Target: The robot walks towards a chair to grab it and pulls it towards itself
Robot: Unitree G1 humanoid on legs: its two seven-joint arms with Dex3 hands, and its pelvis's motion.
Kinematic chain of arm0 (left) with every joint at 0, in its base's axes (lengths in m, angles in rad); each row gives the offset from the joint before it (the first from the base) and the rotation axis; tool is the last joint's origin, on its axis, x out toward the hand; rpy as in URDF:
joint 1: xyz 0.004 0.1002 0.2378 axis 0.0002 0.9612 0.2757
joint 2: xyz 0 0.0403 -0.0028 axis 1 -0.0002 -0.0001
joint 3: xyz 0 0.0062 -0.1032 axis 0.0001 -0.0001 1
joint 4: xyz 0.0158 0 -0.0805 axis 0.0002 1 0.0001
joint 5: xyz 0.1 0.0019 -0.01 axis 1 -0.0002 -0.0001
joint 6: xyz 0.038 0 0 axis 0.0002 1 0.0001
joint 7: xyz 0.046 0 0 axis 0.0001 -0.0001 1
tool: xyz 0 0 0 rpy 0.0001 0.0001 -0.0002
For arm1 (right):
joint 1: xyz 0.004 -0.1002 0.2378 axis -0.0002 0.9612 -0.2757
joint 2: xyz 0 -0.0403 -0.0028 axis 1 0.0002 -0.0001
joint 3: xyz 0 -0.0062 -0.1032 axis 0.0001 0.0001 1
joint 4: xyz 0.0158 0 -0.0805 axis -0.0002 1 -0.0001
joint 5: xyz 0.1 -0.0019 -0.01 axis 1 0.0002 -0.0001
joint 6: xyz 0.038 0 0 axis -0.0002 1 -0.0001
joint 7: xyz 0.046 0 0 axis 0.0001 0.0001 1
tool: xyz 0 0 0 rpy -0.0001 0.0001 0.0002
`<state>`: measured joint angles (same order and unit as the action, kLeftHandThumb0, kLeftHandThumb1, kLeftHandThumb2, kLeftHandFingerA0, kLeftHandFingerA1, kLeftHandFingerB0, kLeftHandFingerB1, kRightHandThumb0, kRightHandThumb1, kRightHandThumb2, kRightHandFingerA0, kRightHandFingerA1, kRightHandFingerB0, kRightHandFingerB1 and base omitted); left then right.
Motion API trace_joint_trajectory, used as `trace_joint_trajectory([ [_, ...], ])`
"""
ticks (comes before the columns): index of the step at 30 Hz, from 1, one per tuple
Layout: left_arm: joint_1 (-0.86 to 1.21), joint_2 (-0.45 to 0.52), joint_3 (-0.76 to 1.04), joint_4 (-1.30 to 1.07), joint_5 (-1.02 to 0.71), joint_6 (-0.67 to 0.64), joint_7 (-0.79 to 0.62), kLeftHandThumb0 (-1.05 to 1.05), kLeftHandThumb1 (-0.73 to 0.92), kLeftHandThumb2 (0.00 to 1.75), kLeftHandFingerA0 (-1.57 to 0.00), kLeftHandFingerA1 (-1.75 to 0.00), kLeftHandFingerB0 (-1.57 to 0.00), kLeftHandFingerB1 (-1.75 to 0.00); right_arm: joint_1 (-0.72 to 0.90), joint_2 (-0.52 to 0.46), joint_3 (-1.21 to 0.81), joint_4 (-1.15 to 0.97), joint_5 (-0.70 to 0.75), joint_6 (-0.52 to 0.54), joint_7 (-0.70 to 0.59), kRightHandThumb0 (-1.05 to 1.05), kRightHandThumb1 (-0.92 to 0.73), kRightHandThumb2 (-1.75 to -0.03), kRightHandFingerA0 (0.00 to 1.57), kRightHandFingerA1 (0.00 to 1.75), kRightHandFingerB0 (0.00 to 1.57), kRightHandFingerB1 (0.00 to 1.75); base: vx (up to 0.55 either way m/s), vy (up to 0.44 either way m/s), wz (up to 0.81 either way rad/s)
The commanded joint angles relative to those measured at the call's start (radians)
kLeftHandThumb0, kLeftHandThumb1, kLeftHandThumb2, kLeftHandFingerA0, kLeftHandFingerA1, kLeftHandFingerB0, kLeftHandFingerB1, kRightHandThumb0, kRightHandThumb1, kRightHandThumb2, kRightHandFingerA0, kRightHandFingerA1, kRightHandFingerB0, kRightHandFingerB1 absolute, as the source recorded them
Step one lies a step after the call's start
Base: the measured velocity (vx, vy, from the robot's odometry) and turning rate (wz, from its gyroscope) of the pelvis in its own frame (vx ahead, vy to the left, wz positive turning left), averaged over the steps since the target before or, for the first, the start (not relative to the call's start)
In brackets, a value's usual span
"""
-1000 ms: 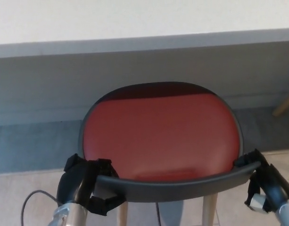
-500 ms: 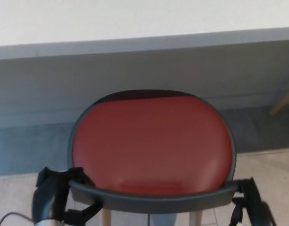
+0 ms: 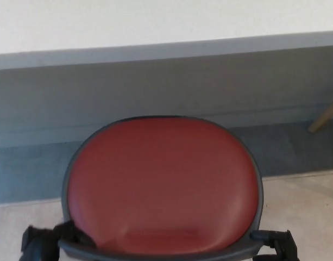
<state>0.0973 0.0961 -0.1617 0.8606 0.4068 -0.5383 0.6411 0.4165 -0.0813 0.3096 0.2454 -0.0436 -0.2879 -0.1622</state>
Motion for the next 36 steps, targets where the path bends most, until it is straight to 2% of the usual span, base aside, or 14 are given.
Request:
trace_joint_trajectory([
  [1, 0.225, -0.064, -0.037, -0.249, -0.044, -0.263, 0.003, -0.21, 0.46, 1.3, -1.57, -1.62, -1.54, -1.56, 0.079, -0.008, 0.06, -0.098, 0.047, -0.167, 0.146, -0.16, -0.92, -1.47, 1.41, 1.43, 1.35, 1.4, 0.0, 0.0, 0.0],
  [5, 0.332, -0.075, -0.07, -0.371, -0.076, -0.27, -0.043, -0.22, 0.43, 1.31, -1.57, -1.55, -1.51, -1.49, 0.098, -0.016, 0.07, -0.112, 0.023, -0.174, 0.135, -0.16, -0.92, -1.47, 1.38, 1.41, 1.33, 1.39, 0.0, 0.0, 0.0],
  [6, 0.35, -0.073, -0.078, -0.394, -0.08, -0.268, -0.054, -0.22, 0.51, 1.25, -1.57, -1.45, -1.55, -1.45, 0.103, -0.014, 0.069, -0.118, 0.034, -0.169, 0.141, -0.17, -0.92, -1.46, 1.39, 1.41, 1.34, 1.39, 0.0, 0.0, 0.0],
  [8, 0.373, -0.067, -0.091, -0.415, -0.076, -0.281, -0.057, -0.22, 0.42, 1.36, -1.57, -1.53, -1.5, -1.49, 0.117, -0.016, 0.069, -0.138, 0.051, -0.143, 0.149, -0.17, -0.92, -1.46, 1.38, 1.41, 1.35, 1.4, 0.0, 0.0, 0.0],
  [9, 0.388, -0.067, -0.099, -0.43, -0.087, -0.287, -0.069, -0.22, 0.47, 1.24, -1.57, -1.45, -1.56, -1.44, 0.122, -0.017, 0.067, -0.142, 0.059, -0.144, 0.154, -0.18, -0.92, -1.46, 1.38, 1.41, 1.35, 1.4, 0.0, 0.0, 0.0],
  [11, 0.404, -0.068, -0.105, -0.449, -0.104, -0.284, -0.084, -0.22, 0.47, 1.24, -1.57, -1.45, -1.56, -1.44, 0.124, -0.017, 0.066, -0.141, 0.068, -0.152, 0.161, -0.18, -0.92, -1.46, 1.38, 1.41, 1.35, 1.4, 0.0, 0.0, 0.0],
  [12, 0.411, -0.059, -0.105, -0.458, -0.097, -0.28, -0.085, -0.19, 0.49, 1.24, -1.57, -1.46, -1.56, -1.46, 0.138, -0.021, 0.067, -0.158, 0.071, -0.135, 0.16, -0.3, -0.88, -1.27, 1.26, 1.75, 1.02, 1.75, 0.0, 0.0, 0.0],
  [16, 0.44, -0.058, -0.09, -0.516, -0.111, -0.201, -0.093, -0.23, 0.43, 1.33, -1.57, -1.58, -1.54, -1.49, 0.171, -0.04, 0.08, -0.169, 0.048, -0.164, 0.159, -0.23, -0.91, -1.28, 1.29, 1.75, 1.05, 1.64, 0.0, 0.0, 0.0],
  [17, 0.439, -0.049, -0.085, -0.528, -0.111, -0.192, -0.099, -0.21, 0.46, 1.32, -1.57, -1.58, -1.52, -1.49, 0.185, -0.044, 0.087, -0.164, 0.045, -0.189, 0.16, -0.27, -0.9, -1.26, 1.24, 1.75, 1.01, 1.75, 0.0, 0.0, 0.0],
  [20, 0.438, -0.047, -0.074, -0.557, -0.128, -0.174, -0.119, -0.19, 0.42, 1.36, -1.57, -1.57, -1.51, -1.51, 0.212, -0.054, 0.099, -0.164, 0.076, -0.213, 0.184, -0.3, -0.9, -1.21, 1.22, 1.75, 1.0, 1.75, 0.0, 0.0, 0.0],
  [21, 0.434, -0.044, -0.069, -0.563, -0.132, -0.177, -0.124, -0.18, 0.44, 1.35, -1.57, -1.58, -1.52, -1.51, 0.232, -0.06, 0.104, -0.171, 0.08, -0.223, 0.186, -0.27, -0.89, -1.25, 1.26, 1.75, 1.05, 1.66, 0.0, 0.0, 0.0],
  [25, 0.427, -0.036, -0.047, -0.592, -0.146, -0.172, -0.136, -0.19, 0.46, 1.35, -1.57, -1.59, -1.53, -1.51, 0.309, -0.092, 0.114, -0.185, 0.081, -0.272, 0.186, -0.31, -0.92, -1.09, 1.19, 1.75, 0.98, 1.75, 0.0, 0.0, 0.0],
  [32, 0.415, -0.033, -0.011, -0.614, -0.177, -0.157, -0.17, -0.17, 0.44, 1.35, -1.57, -1.58, -1.53, -1.48, 0.406, -0.149, 0.119, -0.24, 0.105, -0.37, 0.207, -0.41, -0.92, -1.08, 1.22, 1.75, 0.97, 1.75, 0.0, 0.0, 0.01],
  [36, 0.427, -0.04, -0.003, -0.637, -0.182, -0.147, -0.183, -0.19, 0.44, 1.35, -1.57, -1.58, -1.53, -1.48, 0.464, -0.171, 0.114, -0.303, 0.128, -0.348, 0.203, -0.39, -0.92, -1.01, 1.2, 1.75, 0.98, 1.75, 0.0, 0.0, 0.0],
])
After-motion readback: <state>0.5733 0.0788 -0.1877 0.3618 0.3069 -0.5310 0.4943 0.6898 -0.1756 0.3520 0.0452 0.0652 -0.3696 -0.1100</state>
